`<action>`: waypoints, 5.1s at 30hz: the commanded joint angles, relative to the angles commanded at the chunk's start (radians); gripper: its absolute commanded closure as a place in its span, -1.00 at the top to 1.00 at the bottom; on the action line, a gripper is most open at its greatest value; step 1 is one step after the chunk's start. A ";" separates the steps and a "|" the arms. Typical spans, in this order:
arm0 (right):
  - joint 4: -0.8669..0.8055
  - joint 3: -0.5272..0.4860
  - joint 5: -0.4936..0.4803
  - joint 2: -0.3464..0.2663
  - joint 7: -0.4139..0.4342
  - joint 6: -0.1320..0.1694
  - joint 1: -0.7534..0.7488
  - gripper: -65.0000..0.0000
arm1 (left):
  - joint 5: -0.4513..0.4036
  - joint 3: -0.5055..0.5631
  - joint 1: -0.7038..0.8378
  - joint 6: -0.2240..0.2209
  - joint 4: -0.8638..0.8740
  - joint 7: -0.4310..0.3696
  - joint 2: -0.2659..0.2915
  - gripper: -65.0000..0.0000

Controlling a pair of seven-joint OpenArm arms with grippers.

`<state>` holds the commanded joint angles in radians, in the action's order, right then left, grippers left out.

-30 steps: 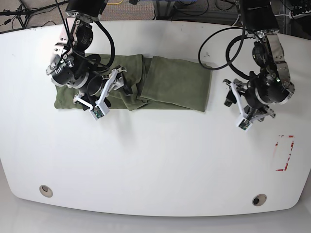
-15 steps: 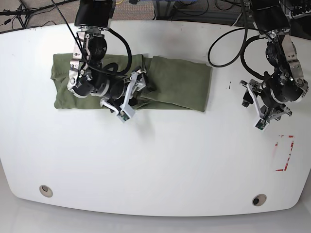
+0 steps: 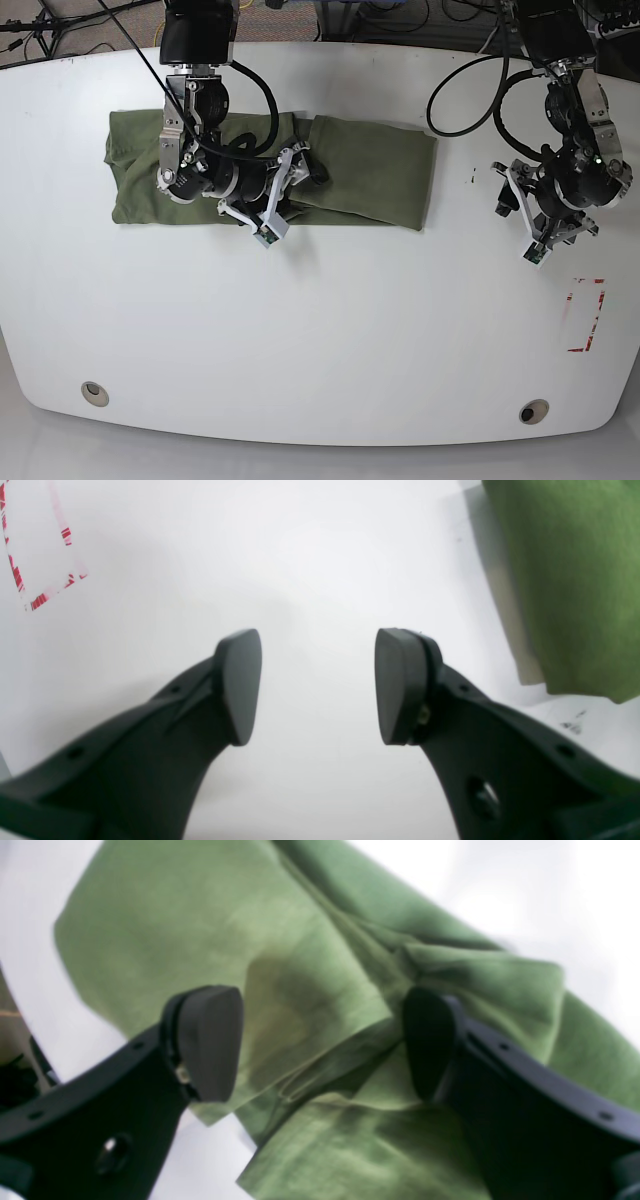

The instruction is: Fold the T-shirt properly

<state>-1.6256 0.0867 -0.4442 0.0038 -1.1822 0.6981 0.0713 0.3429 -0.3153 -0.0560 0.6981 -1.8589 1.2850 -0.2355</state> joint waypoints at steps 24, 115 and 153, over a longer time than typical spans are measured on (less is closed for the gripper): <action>-0.064 0.000 0.003 0.002 -0.003 0.000 0.014 -0.96 | 0.000 0.006 0.000 0.000 0.002 0.000 0.000 0.02; 0.310 0.706 -0.417 -0.201 -0.054 0.000 -0.048 0.16 | -0.003 0.247 -0.014 -0.208 0.307 -0.193 0.155 -0.81; -0.344 0.190 -0.014 -0.166 -0.061 0.000 0.012 -1.00 | 0.000 0.376 -0.252 -0.320 0.787 -0.328 0.393 -0.39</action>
<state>-1.9693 0.2770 -0.4580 -0.1619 -1.2436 0.6981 0.0836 0.3429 0.0606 -0.3076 0.3782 -1.0717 0.9567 0.1571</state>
